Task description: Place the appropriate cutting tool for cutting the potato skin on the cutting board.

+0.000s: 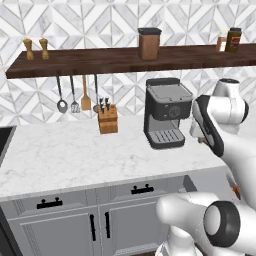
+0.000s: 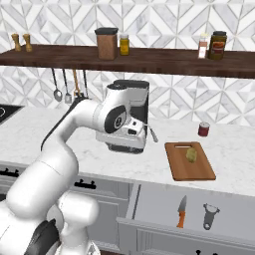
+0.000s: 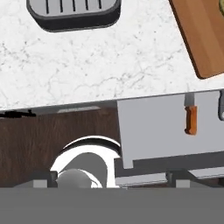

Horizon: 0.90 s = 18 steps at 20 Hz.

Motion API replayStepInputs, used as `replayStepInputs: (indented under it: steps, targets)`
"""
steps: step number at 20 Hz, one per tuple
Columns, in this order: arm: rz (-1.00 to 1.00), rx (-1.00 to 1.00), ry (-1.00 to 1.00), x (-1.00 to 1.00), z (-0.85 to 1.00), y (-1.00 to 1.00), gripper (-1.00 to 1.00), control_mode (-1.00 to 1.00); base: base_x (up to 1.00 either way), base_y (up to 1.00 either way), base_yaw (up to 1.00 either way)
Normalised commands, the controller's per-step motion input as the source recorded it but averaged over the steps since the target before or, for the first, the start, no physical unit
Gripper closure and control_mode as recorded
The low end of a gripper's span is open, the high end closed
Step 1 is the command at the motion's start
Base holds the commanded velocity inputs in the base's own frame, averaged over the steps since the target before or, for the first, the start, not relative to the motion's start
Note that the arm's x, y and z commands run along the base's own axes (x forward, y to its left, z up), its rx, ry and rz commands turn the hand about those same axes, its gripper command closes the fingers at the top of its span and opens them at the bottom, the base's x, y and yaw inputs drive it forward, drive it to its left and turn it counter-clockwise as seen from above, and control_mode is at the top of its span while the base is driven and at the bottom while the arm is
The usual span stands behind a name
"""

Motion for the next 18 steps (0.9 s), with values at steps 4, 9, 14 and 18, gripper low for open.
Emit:
replayStepInputs:
  steps: [4, 9, 14, 18]
  targets:
    - [-0.15, 0.0, 0.06, -0.34, -0.89, -1.0, -1.0, -1.0, 0.0, 0.0, 0.0]
    - [-0.16, 0.0, -0.05, -0.9, -0.89, -1.0, -1.0, -1.0, 0.0, 0.0, 0.0]
    - [-0.15, 0.0, 0.02, -0.47, -0.68, -1.0, -1.0, -1.0, 0.0, 0.0, 0.0]
    - [-0.09, 0.0, 0.14, 0.0, -0.42, -1.0, -1.0, -1.0, 0.0, 0.0, 0.0]
